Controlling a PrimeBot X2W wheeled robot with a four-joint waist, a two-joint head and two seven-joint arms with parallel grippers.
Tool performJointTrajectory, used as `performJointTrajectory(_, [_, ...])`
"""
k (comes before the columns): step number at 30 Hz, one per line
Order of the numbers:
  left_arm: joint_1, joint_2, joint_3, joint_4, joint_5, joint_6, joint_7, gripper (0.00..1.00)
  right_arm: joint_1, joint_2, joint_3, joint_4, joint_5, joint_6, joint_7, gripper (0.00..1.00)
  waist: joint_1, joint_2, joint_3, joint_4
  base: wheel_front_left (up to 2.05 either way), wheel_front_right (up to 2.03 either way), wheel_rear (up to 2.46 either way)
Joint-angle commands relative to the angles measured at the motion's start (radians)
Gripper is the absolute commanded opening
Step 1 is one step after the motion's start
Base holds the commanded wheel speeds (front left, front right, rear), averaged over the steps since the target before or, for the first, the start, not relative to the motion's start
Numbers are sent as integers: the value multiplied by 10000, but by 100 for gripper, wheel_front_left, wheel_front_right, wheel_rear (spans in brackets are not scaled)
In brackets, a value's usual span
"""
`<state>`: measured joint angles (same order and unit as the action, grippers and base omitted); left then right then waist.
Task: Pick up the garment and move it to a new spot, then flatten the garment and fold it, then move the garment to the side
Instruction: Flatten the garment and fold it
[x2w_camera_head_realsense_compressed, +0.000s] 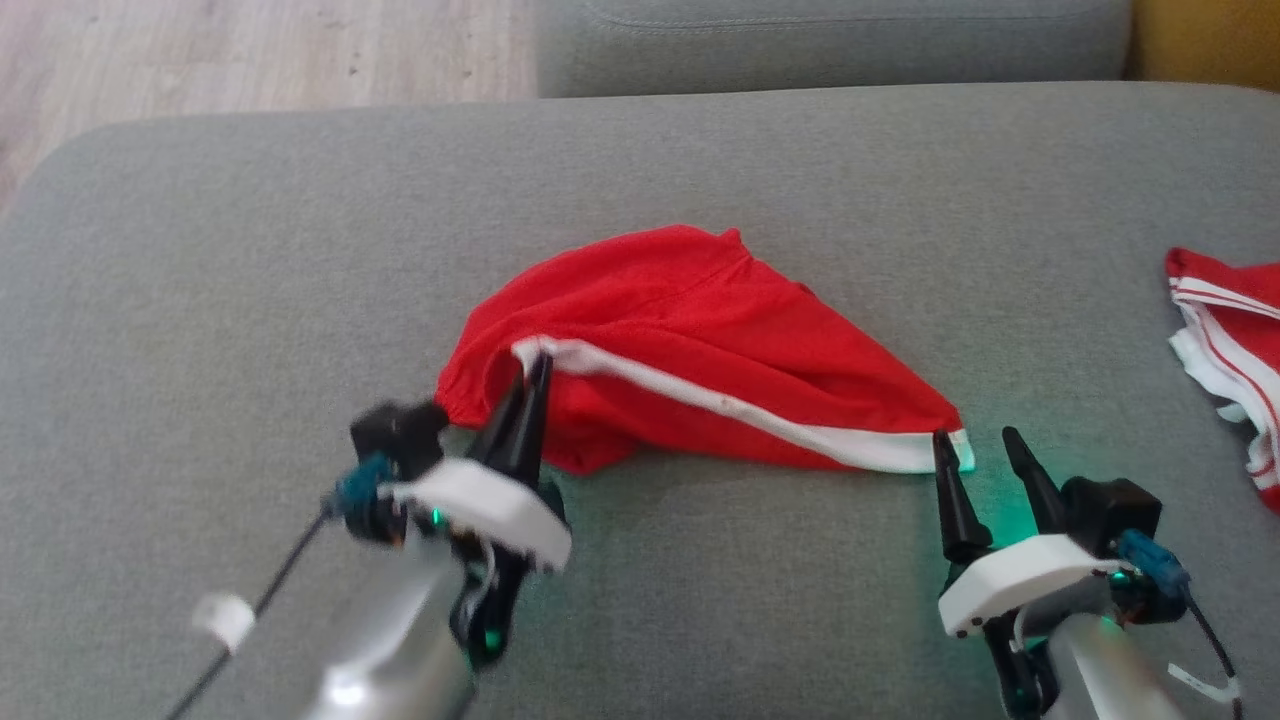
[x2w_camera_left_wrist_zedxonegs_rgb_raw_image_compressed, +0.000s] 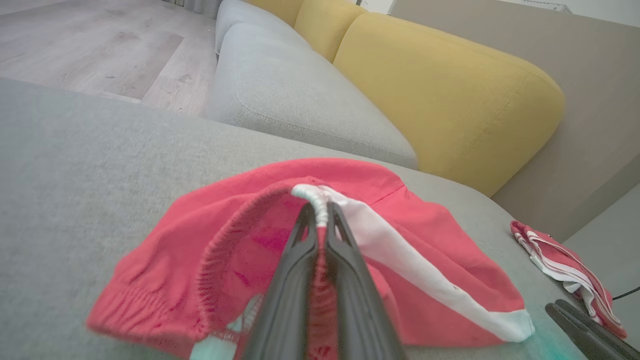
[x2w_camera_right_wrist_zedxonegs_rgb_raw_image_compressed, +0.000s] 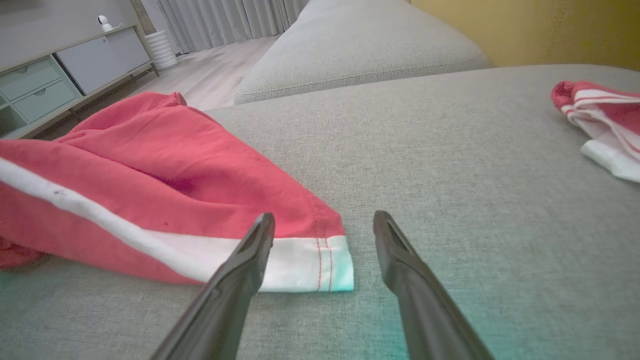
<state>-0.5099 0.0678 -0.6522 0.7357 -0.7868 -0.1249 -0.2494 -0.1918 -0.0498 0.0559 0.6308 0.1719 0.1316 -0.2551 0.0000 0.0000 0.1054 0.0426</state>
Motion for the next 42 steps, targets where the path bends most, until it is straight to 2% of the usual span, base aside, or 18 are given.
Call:
performJointTrajectory(1, [170, 126, 397, -312, 131, -57, -122, 0, -105, -5, 277, -218, 141, -9, -67, 100, 0, 0, 25, 77, 0, 0, 0])
performJointTrajectory(11, [1692, -11, 1202, -1034, 846, -57, -123, 0, 276, -5, 846, -67, 1076, -9, -67, 100, 0, 0, -18, 337, 0, 0, 0])
performJointTrajectory(19, [1922, -70, 1555, -1120, 1129, -57, -123, 0, 115, -5, 321, 286, 632, -9, -67, 100, 0, 0, -64, 355, 0, 0, 0])
performJointTrajectory(32, [1998, -123, 1575, -1094, 1254, -57, -124, 0, -314, -5, 370, 973, 123, -9, -67, 100, 0, 0, 62, 560, 0, 0, 0])
performJointTrajectory(33, [2011, -129, 1566, -1093, 1257, -57, -124, 0, -360, -5, 437, 1190, 71, -9, -67, 74, 0, 0, 71, 583, 0, 0, 0])
performJointTrajectory(34, [2013, -132, 1563, -1087, 1259, -57, -124, 0, -381, -5, 461, 1301, 102, -9, -67, 26, 0, 0, 72, 595, 0, 0, 0])
performJointTrajectory(35, [2014, -134, 1563, -1079, 1260, -57, -124, 0, -397, -5, 502, 1368, 97, -9, -67, 0, 0, 0, 71, 604, 0, 0, 0])
performJointTrajectory(38, [2019, -140, 1610, -1038, 1260, -57, -124, 0, -405, -5, 562, 1502, 200, -9, -67, 0, 0, 0, 30, 606, 0, 0, 0])
performJointTrajectory(42, [2022, -108, 1810, -1152, 1378, -57, -124, 0, -421, -5, 440, 806, 401, -9, -67, 0, 0, 0, -173, 505, 0, 0, 0])
